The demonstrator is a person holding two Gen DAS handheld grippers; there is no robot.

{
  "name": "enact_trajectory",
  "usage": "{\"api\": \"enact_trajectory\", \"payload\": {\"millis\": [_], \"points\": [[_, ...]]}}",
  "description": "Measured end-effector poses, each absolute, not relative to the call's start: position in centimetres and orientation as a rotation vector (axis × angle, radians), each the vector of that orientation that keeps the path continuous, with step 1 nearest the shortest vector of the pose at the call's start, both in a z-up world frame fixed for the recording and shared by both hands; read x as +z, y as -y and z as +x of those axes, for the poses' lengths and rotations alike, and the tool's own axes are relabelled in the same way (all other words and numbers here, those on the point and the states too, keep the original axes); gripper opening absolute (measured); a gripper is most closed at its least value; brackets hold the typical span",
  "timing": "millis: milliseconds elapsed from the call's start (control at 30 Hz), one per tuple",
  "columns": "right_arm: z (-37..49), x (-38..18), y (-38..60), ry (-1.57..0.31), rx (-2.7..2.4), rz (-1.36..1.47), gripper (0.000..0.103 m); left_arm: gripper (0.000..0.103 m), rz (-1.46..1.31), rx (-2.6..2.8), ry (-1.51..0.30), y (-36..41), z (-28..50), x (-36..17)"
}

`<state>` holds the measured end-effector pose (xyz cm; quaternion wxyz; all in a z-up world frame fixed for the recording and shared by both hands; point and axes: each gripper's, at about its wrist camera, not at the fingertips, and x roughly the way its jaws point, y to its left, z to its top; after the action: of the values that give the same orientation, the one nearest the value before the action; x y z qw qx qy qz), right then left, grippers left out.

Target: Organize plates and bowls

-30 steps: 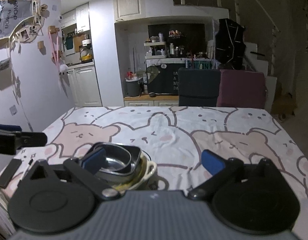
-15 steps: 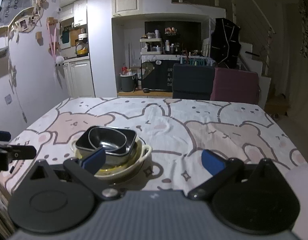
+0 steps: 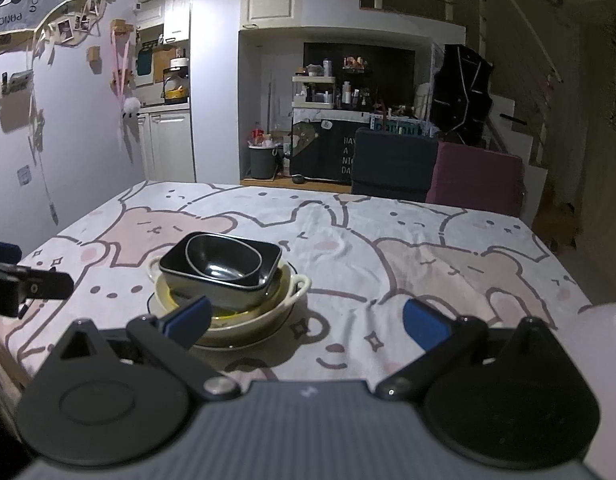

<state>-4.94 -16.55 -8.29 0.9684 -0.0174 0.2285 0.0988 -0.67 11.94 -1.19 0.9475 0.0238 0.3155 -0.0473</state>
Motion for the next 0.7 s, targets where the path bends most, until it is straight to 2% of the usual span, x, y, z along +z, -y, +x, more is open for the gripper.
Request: {"api": "enact_trajectory", "payload": {"millis": [700], "points": [[-4.85,-8.71,16.42,-0.464,0.217,-0.034,0.103,0.103,0.042,-0.103,-0.648,-11.92,-0.47,-1.58]]}}
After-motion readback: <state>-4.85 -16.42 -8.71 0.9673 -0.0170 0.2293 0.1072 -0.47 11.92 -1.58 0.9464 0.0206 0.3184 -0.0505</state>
